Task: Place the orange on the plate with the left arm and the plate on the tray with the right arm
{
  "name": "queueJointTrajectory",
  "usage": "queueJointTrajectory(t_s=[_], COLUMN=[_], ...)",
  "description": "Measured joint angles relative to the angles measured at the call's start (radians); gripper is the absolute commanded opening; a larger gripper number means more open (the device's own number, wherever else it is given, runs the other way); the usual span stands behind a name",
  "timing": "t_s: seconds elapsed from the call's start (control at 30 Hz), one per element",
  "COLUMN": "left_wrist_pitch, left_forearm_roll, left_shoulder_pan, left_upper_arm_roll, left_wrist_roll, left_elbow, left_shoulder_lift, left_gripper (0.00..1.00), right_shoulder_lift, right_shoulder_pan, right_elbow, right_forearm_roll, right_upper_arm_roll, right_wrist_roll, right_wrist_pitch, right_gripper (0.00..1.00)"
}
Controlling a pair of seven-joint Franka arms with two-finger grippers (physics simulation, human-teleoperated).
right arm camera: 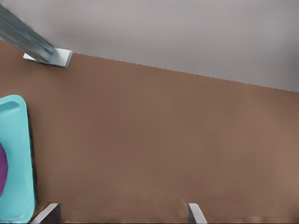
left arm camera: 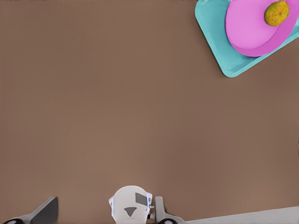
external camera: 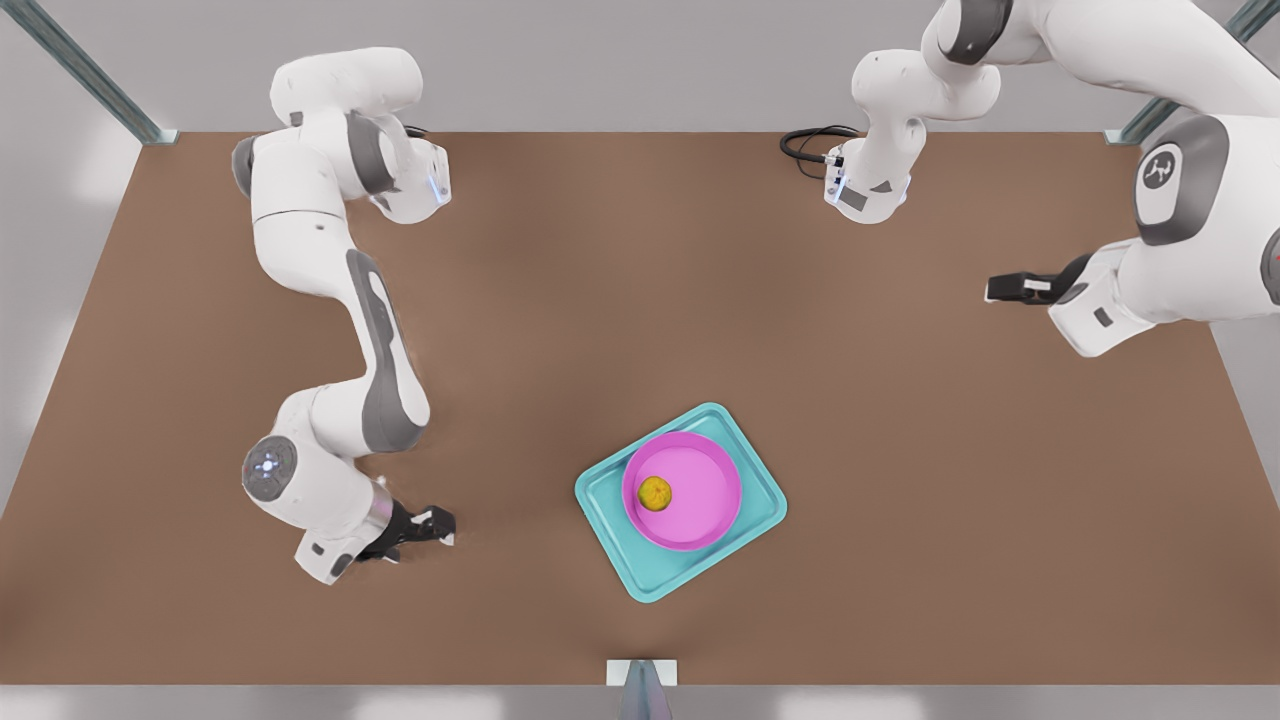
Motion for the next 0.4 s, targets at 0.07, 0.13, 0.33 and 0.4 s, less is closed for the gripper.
queueJointTrajectory(t_s=[0.07, 0.13, 0.33, 0.4], left_wrist_pitch=[0.017, 0.03, 0.048, 0.051], left_forearm_roll=[-0.003, -0.002, -0.005, -0.005], left_shoulder_pan=[-0.001, -0.005, -0.008, -0.008], left_upper_arm_roll=[-0.002, -0.005, -0.009, -0.009], left_wrist_roll=[0.001, 0.002, 0.003, 0.003], left_elbow=[-0.003, -0.009, -0.001, -0.001], left_shoulder_lift=[0.003, 0.004, 0.026, 0.027], left_gripper=[1.0, 1.0, 1.0, 1.0], right_shoulder_lift=[-0.169, -0.45, -0.775, -0.781], right_shoulder_pan=[-0.016, -0.026, -0.11, -0.118], right_elbow=[-0.006, -0.144, -0.432, -0.439], right_forearm_roll=[-0.141, -0.236, -0.332, -0.341], right_upper_arm_roll=[-0.056, -0.055, -0.044, -0.043], right_wrist_roll=[-0.014, -0.026, -0.053, -0.061], right_wrist_pitch=[-0.159, -0.301, -0.522, -0.556], right_gripper=[1.0, 1.0, 1.0, 1.0])
